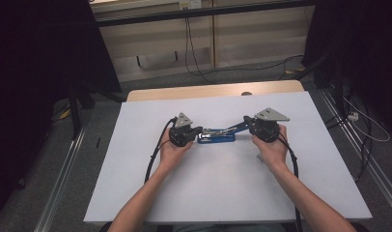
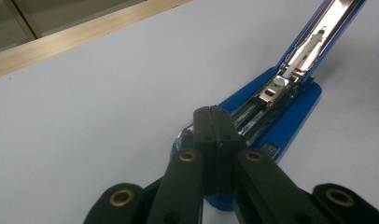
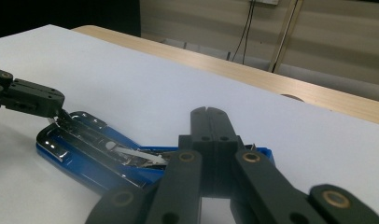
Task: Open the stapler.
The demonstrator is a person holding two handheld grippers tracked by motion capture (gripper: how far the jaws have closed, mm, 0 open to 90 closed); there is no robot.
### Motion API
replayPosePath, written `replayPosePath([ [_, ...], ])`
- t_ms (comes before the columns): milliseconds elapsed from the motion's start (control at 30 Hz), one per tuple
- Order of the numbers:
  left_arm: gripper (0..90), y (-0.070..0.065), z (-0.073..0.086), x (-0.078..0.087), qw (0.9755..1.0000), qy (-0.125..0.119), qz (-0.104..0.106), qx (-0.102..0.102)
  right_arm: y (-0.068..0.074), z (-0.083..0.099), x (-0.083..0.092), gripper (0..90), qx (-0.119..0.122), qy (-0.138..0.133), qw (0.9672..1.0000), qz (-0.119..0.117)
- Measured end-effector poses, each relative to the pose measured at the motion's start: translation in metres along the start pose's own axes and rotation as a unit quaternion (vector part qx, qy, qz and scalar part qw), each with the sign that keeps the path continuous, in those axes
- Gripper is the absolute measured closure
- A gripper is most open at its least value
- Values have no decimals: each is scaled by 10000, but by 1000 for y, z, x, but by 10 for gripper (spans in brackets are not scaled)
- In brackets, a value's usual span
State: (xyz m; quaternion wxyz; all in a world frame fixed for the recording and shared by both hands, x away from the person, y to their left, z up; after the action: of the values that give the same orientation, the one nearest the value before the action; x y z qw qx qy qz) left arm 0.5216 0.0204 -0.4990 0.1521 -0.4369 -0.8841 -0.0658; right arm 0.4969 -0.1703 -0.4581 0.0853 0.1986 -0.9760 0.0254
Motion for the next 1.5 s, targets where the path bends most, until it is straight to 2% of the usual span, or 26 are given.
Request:
replayPosePath([
  [500,900,0,0,0,10000,-1,-7,8,-6,9,6,900,-29,94,9999,-36],
  [667,900,0,0,0,10000,8,-22,11,-11,9,6,900,-44,116,9999,53],
  [933,900,0,0,0,9998,-45,-1,173,-17,17,8,900,-65,276,9996,69],
  [1200,900,0,0,-1,9999,-22,-35,97,-23,27,6,900,-15,469,9989,89],
  [1500,900,0,0,-1,10000,24,-56,16,-18,32,4,900,78,589,9982,53],
])
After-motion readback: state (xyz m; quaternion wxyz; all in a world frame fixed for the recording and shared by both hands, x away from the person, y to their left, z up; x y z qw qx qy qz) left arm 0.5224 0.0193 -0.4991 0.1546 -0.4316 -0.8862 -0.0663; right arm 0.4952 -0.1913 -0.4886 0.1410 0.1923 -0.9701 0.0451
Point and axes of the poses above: each handheld gripper's, and its own axes: x roughly backward along the jaws, z roughly out of its underside, y roughly to its left, the point moved 10 cm from there along -x, roughly forward along the jaws, and after that the axes turned 13 degrees about -y, right-handed, at the moved point
